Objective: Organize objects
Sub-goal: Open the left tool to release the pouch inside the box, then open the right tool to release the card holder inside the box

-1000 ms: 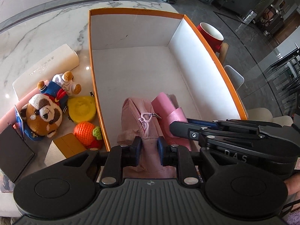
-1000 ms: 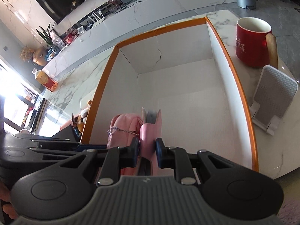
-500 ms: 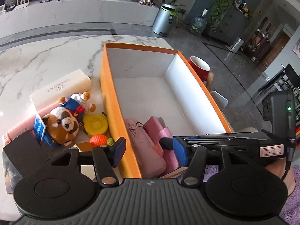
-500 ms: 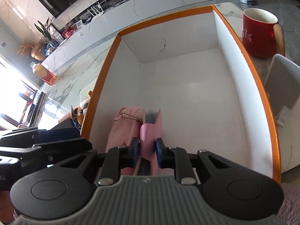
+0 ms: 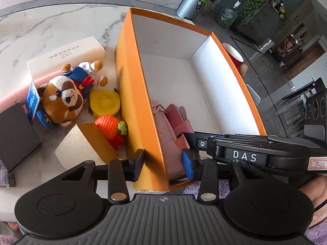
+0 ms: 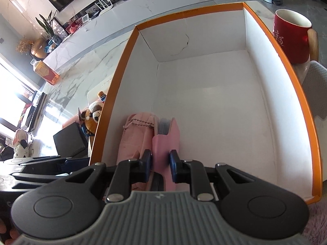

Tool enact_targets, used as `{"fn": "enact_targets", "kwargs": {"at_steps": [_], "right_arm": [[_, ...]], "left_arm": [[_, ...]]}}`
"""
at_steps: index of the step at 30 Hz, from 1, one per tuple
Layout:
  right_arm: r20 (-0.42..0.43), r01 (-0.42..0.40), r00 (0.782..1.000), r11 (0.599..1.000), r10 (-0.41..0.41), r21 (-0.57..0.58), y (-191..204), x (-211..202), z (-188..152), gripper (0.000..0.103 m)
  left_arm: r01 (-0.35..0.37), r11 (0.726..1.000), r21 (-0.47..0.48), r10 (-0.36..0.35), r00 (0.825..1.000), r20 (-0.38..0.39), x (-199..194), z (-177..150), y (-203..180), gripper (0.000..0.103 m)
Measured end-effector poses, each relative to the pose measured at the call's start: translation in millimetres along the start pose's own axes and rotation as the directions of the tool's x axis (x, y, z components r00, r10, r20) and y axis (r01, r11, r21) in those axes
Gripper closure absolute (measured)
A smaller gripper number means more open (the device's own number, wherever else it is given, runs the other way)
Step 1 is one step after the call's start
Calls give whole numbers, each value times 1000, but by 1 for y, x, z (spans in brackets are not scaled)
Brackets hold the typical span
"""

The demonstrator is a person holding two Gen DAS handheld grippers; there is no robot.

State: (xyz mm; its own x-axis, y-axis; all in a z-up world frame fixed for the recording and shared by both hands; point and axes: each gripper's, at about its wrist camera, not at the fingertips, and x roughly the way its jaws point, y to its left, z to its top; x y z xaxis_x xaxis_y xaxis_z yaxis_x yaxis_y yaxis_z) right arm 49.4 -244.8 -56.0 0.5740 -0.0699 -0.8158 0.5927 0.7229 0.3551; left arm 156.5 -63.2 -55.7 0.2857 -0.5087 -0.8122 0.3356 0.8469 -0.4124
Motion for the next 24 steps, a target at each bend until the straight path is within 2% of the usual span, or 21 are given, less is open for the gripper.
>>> {"fn": "enact_targets", "kwargs": {"at_steps": [2, 5, 11, 17, 21, 22, 24], "right_arm": [[-2, 5, 1000, 1000, -5, -5, 1, -3, -2, 83], [-13, 32, 999, 999, -32, -16, 4, -4, -3, 83], [-36, 102, 994, 988, -107, -112, 15, 2, -7, 83], [-35, 92, 995, 992, -95, -92, 9, 1, -5, 83], [25, 214, 977, 949, -214, -233, 30, -1, -11, 84], [18, 208, 978, 948, -210, -240, 31, 0, -10, 83], [-33, 143, 988, 972, -152, -188, 24, 4, -8, 83]], "left_arm": [[-11, 1000, 19, 11, 1000, -2, -3, -2, -2, 63], [33, 999, 2, -33, 999, -36, -4, -6, 0, 75], [14, 999, 33, -13, 1000, -13, -10, -16, -7, 75], [24, 999, 32, -24, 1000, 2, -11, -18, -4, 75], [32, 999, 23, -32, 999, 6, -11, -20, -2, 74], [30, 999, 21, -30, 1000, 8, -11, -20, -2, 75], [43, 999, 10, -43, 999, 10, -11, -21, 0, 74]]}}
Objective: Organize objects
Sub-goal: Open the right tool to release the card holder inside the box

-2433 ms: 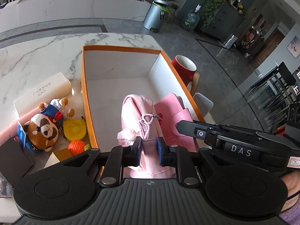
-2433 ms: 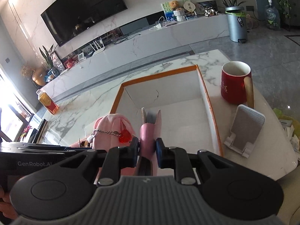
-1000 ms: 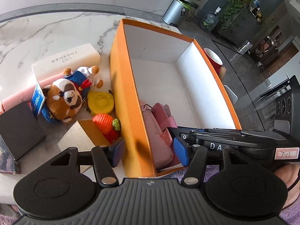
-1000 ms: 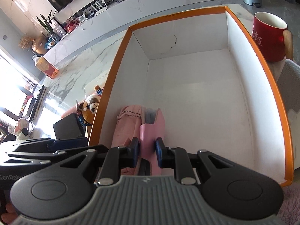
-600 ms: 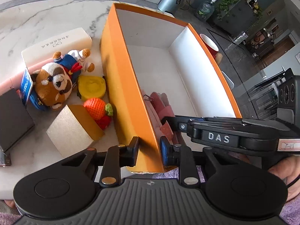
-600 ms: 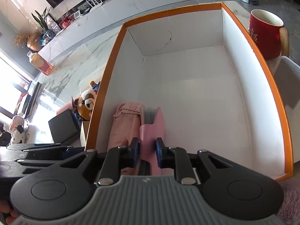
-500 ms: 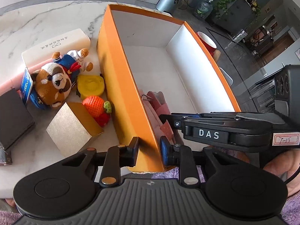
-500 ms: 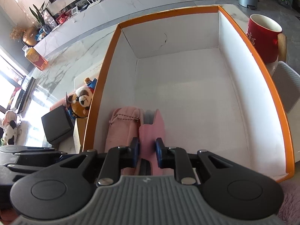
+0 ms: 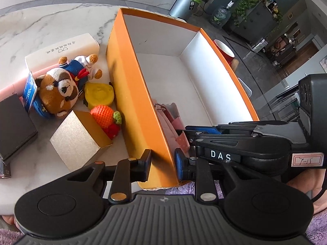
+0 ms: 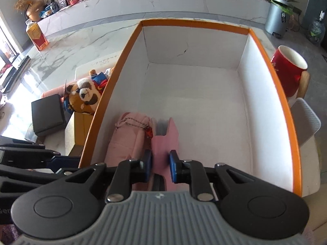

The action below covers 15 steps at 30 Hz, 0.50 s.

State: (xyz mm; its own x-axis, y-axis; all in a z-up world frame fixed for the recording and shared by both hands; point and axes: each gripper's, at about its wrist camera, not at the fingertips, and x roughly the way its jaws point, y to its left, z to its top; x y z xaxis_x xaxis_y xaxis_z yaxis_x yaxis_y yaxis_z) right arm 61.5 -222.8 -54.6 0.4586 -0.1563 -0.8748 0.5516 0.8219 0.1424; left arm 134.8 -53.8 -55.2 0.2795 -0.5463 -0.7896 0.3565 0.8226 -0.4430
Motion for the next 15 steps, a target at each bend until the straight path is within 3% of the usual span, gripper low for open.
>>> {"fn": "enact_targets", "kwargs": {"at_steps": [7, 11, 15], "right_arm": [[-4, -96, 995, 990, 97, 102, -14, 0, -1, 79], [11, -162, 986, 964, 164, 210, -30, -1, -3, 80], [18, -160, 987, 969, 159, 189, -26, -2, -6, 82]], "left_arm": [[24, 1000, -8, -23, 999, 28, -2, -2, 3, 73], [35, 999, -23, -34, 998, 51, -9, -3, 5, 65], [38, 999, -24, -36, 997, 65, -14, -2, 7, 65]]}}
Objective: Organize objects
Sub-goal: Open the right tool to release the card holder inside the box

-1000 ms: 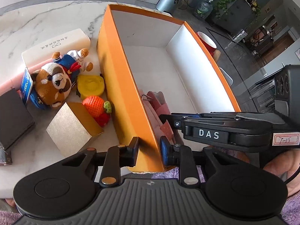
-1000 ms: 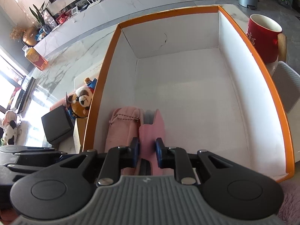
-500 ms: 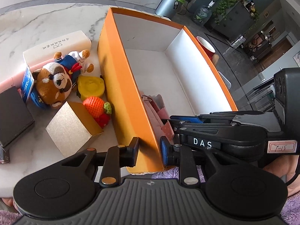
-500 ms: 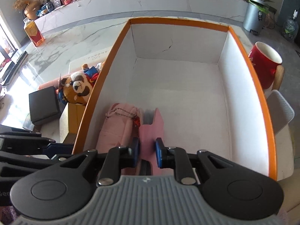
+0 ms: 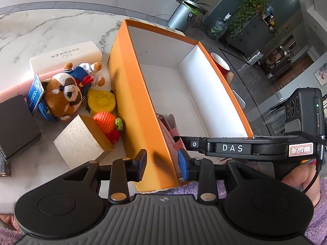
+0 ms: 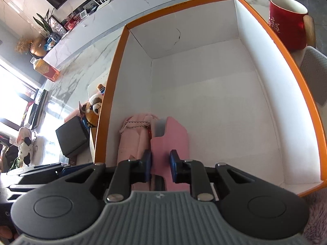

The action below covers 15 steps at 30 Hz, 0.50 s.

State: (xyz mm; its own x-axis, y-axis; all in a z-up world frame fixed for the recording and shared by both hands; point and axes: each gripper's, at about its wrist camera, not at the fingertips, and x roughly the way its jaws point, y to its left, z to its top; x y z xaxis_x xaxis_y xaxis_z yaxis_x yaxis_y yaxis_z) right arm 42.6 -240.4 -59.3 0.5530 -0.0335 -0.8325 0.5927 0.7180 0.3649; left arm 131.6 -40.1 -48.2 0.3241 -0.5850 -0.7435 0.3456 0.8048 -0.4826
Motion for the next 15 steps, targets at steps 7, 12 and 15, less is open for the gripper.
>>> {"fn": "enact_targets", "kwargs": {"at_steps": [7, 12, 15], "right_arm": [[17, 57, 998, 993, -56, -100, 16, 3, -3, 82], [25, 29, 999, 999, -28, -41, 3, -1, -3, 80], [27, 28, 999, 999, -27, -42, 3, -2, -3, 80]], "left_arm": [[-13, 1000, -6, 13, 1000, 28, -5, -1, -3, 65], [-12, 1000, -15, 13, 998, 62, -16, 1, -1, 65], [-18, 1000, -14, 19, 997, 75, -22, 0, 0, 65]]}}
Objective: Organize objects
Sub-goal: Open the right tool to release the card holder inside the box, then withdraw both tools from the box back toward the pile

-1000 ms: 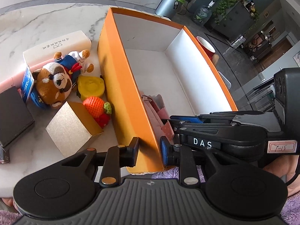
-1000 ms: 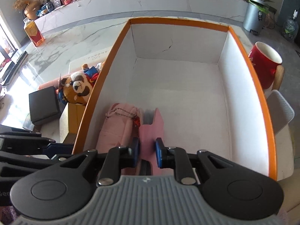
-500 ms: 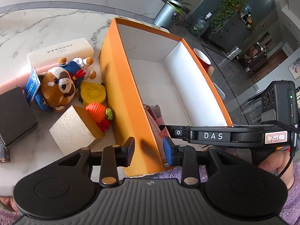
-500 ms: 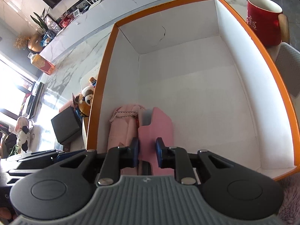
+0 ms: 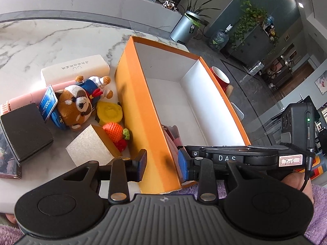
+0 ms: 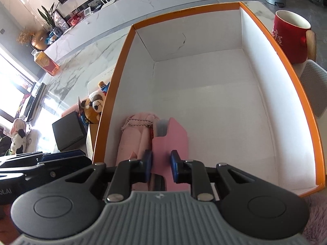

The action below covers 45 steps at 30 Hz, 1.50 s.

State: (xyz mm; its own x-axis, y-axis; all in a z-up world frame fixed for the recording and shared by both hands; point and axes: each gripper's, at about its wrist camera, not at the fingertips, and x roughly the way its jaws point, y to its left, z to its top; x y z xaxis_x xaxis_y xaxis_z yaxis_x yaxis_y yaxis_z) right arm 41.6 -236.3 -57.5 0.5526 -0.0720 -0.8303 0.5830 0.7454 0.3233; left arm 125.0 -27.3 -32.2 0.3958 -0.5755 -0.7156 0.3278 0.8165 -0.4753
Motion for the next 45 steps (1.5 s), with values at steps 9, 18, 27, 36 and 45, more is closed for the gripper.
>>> {"fn": "enact_targets", "kwargs": {"at_steps": [9, 18, 27, 36, 45], "right_arm": [[-17, 18, 1000, 1000, -18, -5, 0, 6, -2, 77], [15, 214, 975, 918, -221, -333, 42, 8, -7, 85], [-45, 43, 998, 994, -48, -100, 10, 1, 1, 79], [-41, -30, 999, 999, 32, 28, -8, -8, 0, 79], [0, -6, 1000, 1000, 6, -21, 1, -18, 7, 78]], "left_arm": [[-27, 1000, 6, 27, 999, 18, -8, -2, 1, 63], [-20, 1000, 13, 20, 999, 26, -11, -3, 0, 63], [-28, 1000, 6, 27, 999, 25, -10, -4, 2, 63], [-29, 1000, 11, 29, 999, 27, -11, -4, 0, 63], [-50, 999, 17, 49, 998, 44, -23, -2, 4, 59]]}}
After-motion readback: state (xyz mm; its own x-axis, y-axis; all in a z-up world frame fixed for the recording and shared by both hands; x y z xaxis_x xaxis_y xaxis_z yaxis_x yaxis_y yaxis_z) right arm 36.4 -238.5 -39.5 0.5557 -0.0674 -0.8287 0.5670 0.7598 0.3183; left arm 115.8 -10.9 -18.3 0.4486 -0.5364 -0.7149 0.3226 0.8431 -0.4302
